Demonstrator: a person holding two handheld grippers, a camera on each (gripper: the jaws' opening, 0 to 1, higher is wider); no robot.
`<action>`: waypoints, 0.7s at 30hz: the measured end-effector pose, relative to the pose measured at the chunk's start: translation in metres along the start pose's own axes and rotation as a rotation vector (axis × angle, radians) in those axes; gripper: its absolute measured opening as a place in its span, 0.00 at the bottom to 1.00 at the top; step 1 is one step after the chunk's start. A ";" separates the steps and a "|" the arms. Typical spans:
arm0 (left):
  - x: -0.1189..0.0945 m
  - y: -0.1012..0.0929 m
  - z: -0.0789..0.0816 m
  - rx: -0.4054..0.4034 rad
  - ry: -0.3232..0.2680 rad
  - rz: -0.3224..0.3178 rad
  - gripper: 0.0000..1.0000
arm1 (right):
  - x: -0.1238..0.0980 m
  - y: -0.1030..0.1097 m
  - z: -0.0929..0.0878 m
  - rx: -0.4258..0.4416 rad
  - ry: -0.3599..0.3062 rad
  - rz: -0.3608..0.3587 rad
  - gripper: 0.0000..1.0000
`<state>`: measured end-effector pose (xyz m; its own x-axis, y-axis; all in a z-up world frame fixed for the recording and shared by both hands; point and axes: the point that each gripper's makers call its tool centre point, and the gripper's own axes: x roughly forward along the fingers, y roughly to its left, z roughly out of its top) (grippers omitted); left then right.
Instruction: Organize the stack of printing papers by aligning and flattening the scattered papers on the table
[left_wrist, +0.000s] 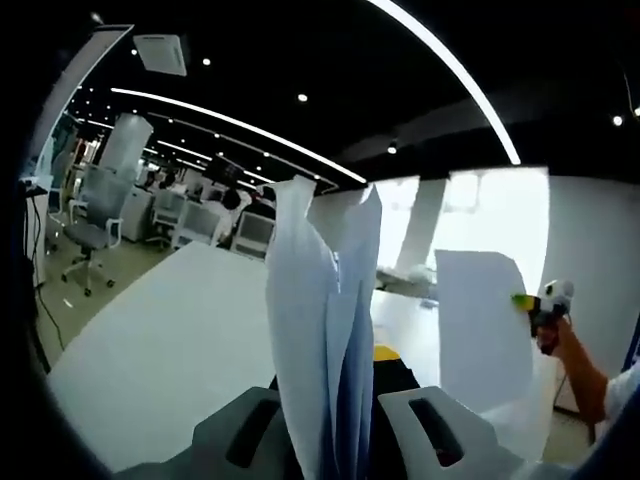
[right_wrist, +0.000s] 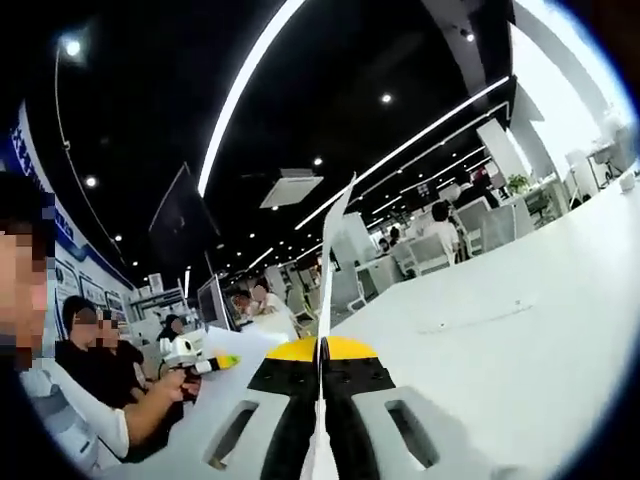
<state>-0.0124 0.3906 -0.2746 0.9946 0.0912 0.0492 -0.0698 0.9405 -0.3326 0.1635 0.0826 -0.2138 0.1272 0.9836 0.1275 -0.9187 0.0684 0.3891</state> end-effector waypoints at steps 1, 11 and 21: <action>0.000 0.000 0.000 0.001 0.001 0.000 0.06 | 0.001 0.002 -0.001 0.003 0.003 0.005 0.00; 0.000 0.002 -0.004 -0.004 0.006 0.008 0.06 | 0.004 0.013 0.006 -0.007 0.025 0.027 0.00; 0.003 0.002 -0.010 -0.015 0.013 0.007 0.06 | 0.005 0.040 0.019 -0.021 0.023 0.095 0.00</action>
<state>-0.0085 0.3899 -0.2847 0.9950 0.0934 0.0342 -0.0759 0.9349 -0.3466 0.1346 0.0871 -0.1801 0.0309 0.9895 0.1414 -0.9338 -0.0218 0.3571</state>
